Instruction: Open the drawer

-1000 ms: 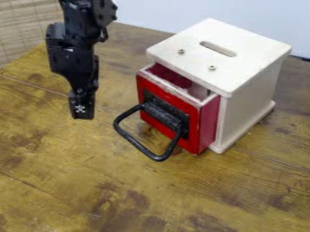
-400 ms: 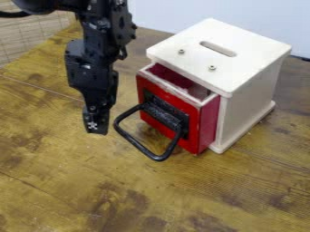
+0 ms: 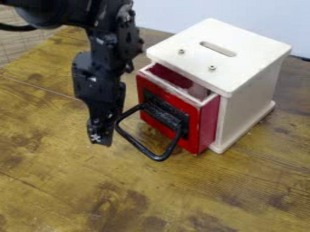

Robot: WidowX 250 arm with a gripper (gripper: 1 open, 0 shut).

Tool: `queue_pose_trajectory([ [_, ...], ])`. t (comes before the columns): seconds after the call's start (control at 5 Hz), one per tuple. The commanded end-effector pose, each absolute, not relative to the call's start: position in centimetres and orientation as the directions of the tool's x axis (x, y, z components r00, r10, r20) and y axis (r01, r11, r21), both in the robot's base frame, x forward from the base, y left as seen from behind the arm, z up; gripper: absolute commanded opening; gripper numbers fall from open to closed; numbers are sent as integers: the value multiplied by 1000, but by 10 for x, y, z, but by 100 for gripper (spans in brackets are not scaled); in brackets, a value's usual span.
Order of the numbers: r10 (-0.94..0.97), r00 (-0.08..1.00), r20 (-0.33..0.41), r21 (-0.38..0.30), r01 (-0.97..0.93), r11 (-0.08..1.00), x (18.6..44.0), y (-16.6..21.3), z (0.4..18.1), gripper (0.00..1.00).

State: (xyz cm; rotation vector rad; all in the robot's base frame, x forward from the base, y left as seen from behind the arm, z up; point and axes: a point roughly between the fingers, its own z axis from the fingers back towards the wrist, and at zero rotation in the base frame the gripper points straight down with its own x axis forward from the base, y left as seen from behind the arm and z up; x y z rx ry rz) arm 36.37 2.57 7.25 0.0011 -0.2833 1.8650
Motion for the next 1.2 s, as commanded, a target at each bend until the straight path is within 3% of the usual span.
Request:
queue_pose_trajectory([
  [0.0,962,-248,115,-224,-950,-218,373,7,75,100],
  [1.0,978,-196,69,-210,-962,-177,370,23,97,100],
])
